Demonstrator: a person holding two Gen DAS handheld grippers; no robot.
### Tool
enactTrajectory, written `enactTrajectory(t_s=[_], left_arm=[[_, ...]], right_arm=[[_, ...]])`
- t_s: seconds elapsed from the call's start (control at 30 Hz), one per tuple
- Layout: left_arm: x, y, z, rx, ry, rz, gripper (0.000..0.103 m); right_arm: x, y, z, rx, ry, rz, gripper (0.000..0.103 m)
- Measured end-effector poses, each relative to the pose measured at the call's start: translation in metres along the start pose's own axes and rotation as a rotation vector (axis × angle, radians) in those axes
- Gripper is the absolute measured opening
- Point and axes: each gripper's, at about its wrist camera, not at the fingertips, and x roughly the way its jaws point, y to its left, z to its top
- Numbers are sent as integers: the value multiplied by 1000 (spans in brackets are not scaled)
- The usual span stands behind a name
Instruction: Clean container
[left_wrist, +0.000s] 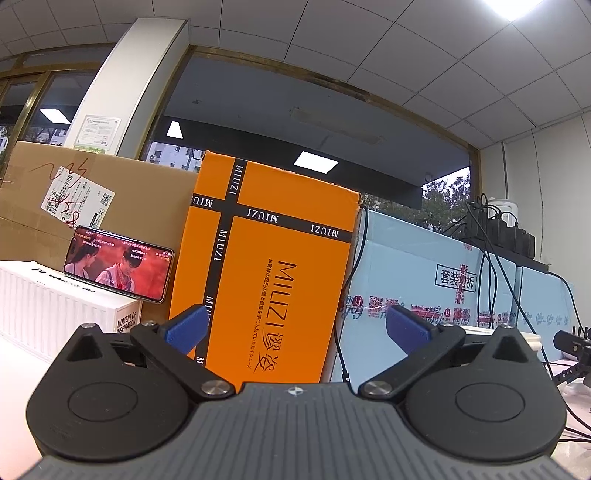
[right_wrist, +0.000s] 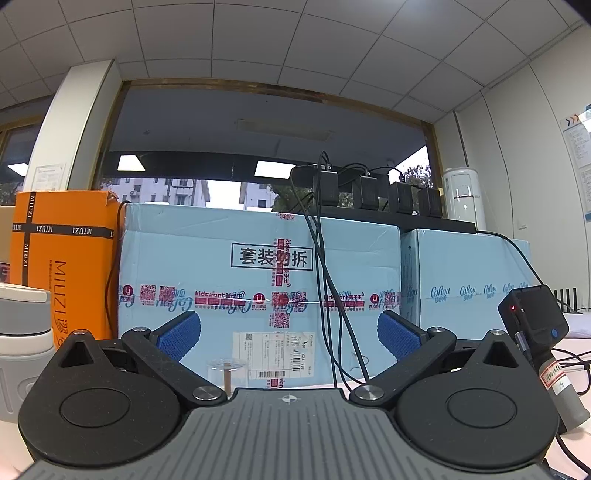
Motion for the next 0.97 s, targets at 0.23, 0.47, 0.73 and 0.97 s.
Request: enactTrajectory(t_s=[0.23,0.47,0.73,0.97], left_arm=[[1,-4,-1,27,10,7,103],[0,-12,-2,76,12,27,103],[-1,-14,-2,93,6,17,103],[-2,-14,-2,93,5,20,103]], right_arm=[[0,-3,1,10,-4,1,103],[-9,-14,2,87,-47,83,103],[-6,-10,2,71,-21,85,103],[-5,-9,2,65,-7,82,103]])
